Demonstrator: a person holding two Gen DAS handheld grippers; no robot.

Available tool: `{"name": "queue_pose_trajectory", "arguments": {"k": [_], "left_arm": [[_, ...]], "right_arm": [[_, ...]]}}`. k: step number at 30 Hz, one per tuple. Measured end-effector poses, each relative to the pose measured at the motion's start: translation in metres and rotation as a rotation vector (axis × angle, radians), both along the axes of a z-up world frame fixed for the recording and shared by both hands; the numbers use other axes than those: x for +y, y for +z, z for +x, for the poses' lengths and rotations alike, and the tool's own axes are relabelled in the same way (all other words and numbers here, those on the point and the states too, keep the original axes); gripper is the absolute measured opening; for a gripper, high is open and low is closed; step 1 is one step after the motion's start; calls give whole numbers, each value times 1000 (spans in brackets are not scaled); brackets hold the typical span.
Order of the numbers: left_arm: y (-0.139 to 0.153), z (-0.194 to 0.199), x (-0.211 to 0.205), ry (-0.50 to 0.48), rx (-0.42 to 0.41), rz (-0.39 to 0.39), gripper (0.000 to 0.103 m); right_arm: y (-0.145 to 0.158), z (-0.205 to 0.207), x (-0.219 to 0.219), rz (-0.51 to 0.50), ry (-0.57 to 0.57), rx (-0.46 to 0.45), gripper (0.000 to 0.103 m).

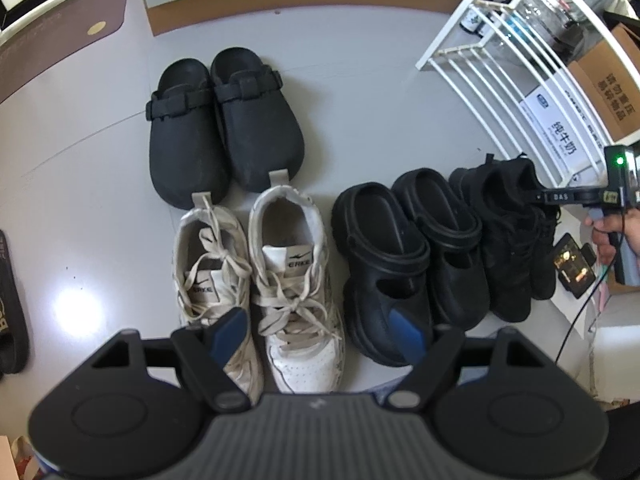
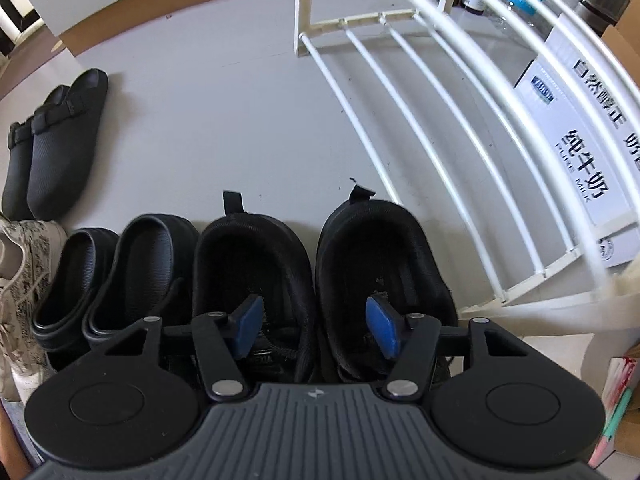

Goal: Organize scattered shoes
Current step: 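Lower the right tool fingers into the heels of both black sneakers, then close the right tool on both sneaker heels and lift them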

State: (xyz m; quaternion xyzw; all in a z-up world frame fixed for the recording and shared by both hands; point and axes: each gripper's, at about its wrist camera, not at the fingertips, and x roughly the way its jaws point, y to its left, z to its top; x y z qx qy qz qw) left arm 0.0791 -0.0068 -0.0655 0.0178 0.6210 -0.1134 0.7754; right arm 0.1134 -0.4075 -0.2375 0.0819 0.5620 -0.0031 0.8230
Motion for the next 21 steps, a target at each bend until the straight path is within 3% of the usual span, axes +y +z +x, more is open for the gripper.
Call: {"name": "queue_pose_trajectory", "arguments": {"k": [3,8,21], "left_arm": [[1,0,-3,-9,3,-13,80],[-4,1,-12,-25,14,-11,81],[-16,5,-17,-29,27,29,81]], "right_arm": [[-5,-6,3,-40,-46,-82,60],[-9,-16,15,-83,-29,-161,60],[-43,-34,13,-64,-55,-77,61]]}}
